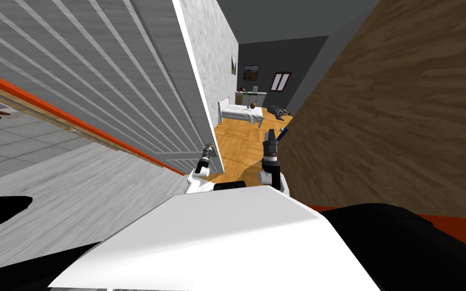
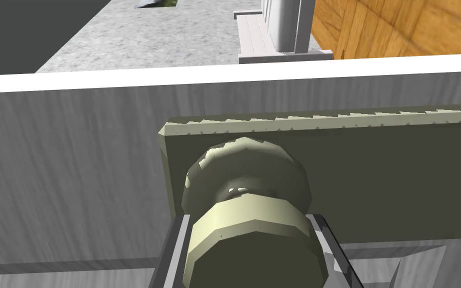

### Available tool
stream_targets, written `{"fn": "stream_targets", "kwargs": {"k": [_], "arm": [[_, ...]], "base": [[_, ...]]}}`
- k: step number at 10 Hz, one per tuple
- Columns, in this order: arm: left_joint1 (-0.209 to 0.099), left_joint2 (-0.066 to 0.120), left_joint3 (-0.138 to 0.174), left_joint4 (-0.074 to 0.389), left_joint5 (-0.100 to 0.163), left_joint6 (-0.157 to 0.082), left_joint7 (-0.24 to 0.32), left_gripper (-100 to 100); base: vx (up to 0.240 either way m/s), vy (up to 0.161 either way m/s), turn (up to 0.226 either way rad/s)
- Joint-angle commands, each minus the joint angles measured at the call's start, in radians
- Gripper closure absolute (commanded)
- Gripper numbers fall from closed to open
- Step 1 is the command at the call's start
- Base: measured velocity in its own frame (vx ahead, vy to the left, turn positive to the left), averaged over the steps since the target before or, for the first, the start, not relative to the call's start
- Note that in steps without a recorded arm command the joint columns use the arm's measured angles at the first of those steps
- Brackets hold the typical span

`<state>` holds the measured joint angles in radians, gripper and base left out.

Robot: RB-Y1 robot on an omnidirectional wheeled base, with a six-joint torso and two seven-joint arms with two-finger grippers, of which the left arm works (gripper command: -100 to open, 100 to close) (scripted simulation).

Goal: Push the door open

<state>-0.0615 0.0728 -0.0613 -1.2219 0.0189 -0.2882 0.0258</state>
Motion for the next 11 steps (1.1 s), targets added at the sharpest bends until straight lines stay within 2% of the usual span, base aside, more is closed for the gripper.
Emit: {"fn": "stream_targets", "kwargs": {"k": [1,7,11], "arm": [[-0.005,0.003,0.034,0.001,0.003,-0.007,-0.005,100],[-0.022,-0.018,0.108,0.025,0.012,-0.008,-0.021,100],[-0.030,-0.032,0.139,0.035,0.015,-0.008,-0.027,100]], "base": [[0.141,-0.106,0.085],[0.134,-0.125,0.079],[0.158,-0.104,0.056]]}}
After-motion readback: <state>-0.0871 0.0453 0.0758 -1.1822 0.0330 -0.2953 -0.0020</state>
